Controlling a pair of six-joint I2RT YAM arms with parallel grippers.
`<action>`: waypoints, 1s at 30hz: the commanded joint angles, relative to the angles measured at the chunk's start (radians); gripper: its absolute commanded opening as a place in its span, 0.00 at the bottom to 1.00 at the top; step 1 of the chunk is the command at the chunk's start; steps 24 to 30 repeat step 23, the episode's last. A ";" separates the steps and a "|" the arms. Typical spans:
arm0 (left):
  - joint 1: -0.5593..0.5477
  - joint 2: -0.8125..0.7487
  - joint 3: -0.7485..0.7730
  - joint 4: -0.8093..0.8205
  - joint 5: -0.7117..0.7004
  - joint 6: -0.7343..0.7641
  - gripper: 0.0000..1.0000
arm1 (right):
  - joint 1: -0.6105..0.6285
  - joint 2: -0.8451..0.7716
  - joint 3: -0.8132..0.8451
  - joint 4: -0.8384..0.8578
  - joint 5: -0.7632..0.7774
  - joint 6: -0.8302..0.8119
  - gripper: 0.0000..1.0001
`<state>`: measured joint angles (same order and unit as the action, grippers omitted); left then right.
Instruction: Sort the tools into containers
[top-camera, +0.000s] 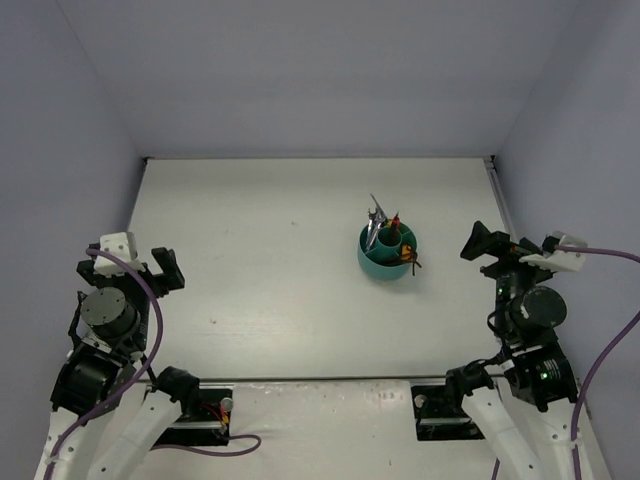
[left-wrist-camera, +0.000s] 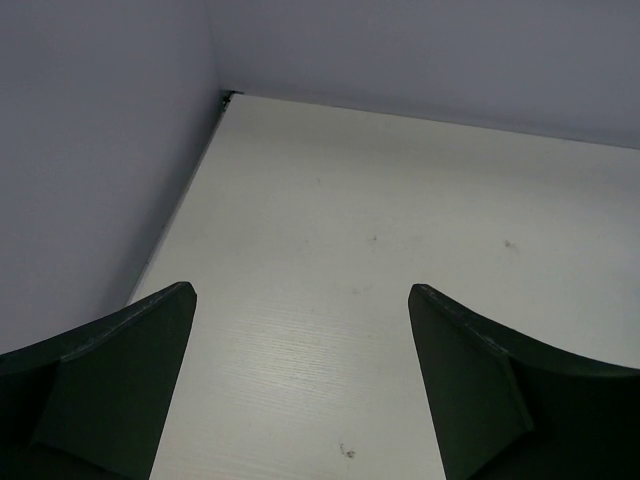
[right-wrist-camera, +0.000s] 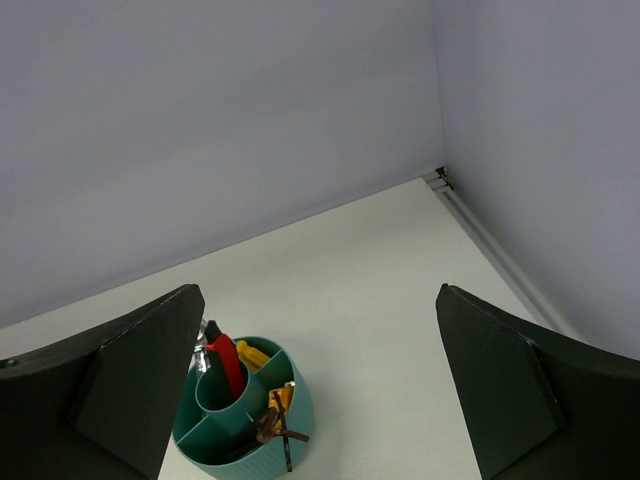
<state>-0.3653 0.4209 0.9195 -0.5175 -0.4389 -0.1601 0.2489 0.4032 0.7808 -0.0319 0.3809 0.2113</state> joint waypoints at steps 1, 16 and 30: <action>0.006 -0.020 -0.054 0.091 -0.030 0.008 0.85 | 0.024 -0.020 0.030 0.013 0.078 -0.051 1.00; 0.044 -0.002 -0.098 0.098 -0.010 0.017 0.85 | 0.071 -0.024 0.023 0.004 0.122 -0.078 1.00; 0.045 0.013 -0.099 0.096 0.003 0.013 0.85 | 0.081 -0.021 0.029 0.006 0.118 -0.088 1.00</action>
